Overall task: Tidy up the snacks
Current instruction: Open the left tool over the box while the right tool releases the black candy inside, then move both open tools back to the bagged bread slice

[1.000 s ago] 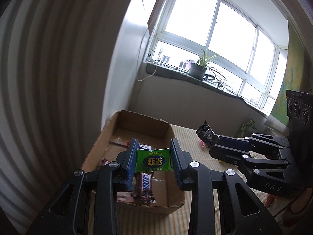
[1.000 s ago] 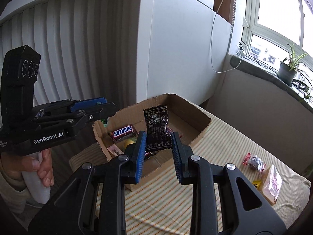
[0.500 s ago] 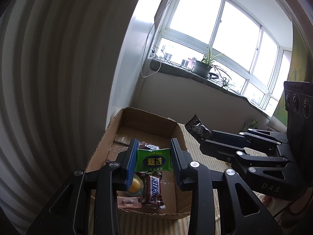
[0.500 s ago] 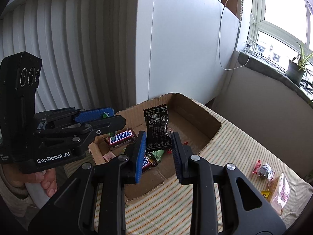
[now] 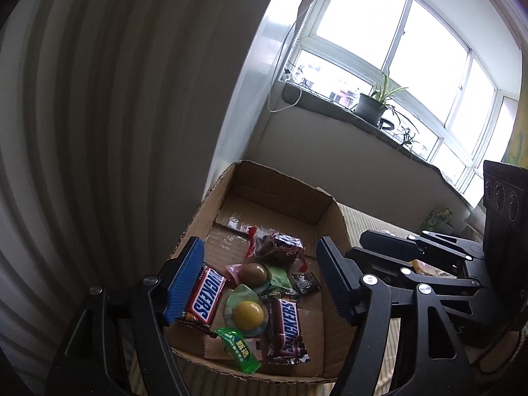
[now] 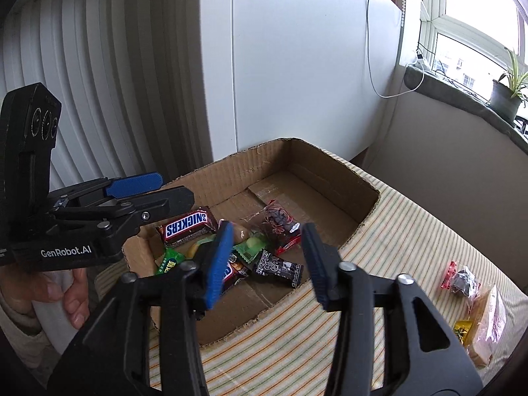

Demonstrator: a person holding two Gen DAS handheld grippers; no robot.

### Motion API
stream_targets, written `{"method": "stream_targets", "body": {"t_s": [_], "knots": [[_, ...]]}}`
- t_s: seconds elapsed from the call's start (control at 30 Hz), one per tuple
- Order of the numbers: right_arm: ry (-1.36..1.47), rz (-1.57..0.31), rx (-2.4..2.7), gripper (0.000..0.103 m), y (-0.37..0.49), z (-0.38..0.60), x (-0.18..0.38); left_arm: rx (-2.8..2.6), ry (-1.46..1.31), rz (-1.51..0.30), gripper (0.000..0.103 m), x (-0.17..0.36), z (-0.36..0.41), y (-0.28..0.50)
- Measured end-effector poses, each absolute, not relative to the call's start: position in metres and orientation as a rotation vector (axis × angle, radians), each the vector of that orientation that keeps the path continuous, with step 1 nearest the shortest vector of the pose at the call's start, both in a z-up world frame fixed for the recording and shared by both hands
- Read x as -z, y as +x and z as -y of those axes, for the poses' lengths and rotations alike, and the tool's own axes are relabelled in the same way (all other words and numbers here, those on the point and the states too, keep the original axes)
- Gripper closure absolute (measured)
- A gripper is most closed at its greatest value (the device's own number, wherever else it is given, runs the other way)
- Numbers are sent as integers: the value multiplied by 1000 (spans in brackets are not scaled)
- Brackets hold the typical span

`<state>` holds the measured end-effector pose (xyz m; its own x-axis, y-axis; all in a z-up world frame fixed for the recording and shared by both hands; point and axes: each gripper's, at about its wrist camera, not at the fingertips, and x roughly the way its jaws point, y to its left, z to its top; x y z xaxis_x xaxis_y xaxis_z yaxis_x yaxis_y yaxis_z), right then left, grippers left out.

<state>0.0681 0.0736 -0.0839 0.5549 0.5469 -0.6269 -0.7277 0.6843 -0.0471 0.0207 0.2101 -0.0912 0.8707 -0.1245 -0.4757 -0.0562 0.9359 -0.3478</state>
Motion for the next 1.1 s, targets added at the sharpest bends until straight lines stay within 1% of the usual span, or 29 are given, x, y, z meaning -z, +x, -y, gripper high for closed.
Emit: {"method": "stream_targets", "body": {"t_s": [0.03,0.13,0.37,0.6,0.77,1.1], "knots": [[-315,-609,-764,32,66,-72,82,30,-368,-518,33,91,-210,19],[-316,-579,-747,31,59,-70,77,20,-391,-516,33,89,-213,14],[-293,-556,-740,17,49,-65,66,6,-394,-491,33,76,-212,0],[-275,-534,-732,16,47,-51,58,13,-362,-486,33,64,-198,-5],[-231,-554,-695,15,62,-30,66,16,-333,-491,33,58,-184,-4],[-114,-591,-587,15,81,64,86,67,-234,-542,33,54,-122,28]]}}
